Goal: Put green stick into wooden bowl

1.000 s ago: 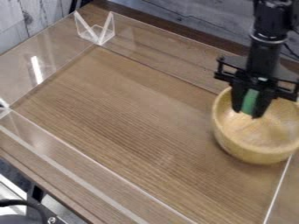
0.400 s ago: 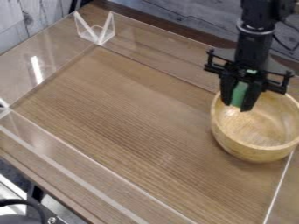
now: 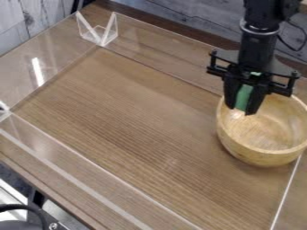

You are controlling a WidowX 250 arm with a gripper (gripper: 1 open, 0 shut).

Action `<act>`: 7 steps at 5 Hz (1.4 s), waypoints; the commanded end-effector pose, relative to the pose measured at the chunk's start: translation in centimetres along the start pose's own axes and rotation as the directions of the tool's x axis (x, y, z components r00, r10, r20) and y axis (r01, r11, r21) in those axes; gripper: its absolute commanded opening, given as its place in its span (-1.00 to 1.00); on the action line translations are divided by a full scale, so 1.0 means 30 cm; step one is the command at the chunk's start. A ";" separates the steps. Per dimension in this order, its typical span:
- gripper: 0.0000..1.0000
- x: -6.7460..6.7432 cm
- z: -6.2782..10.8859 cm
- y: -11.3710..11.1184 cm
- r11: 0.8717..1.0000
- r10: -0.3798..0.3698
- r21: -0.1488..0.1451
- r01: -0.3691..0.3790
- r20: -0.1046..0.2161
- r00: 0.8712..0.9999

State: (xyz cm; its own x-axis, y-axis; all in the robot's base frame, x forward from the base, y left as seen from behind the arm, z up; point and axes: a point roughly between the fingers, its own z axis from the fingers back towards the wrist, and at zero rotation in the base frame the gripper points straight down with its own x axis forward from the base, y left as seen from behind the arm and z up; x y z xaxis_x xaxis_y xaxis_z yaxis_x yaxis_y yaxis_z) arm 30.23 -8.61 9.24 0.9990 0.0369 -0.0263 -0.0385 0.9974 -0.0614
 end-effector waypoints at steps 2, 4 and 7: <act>-1.00 0.014 0.074 -0.035 0.999 -0.009 -0.032 0.011 0.086 0.996; -1.00 0.029 0.035 -0.052 0.999 -0.006 -0.036 0.009 0.085 0.996; -1.00 0.039 -0.024 -0.054 0.999 -0.004 -0.036 0.007 0.080 0.997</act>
State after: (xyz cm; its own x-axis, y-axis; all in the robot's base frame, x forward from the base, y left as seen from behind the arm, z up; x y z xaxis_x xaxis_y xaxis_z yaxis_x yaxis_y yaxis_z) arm 30.89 -9.90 7.24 0.9991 0.0406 0.0087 -0.0397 0.9958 -0.0827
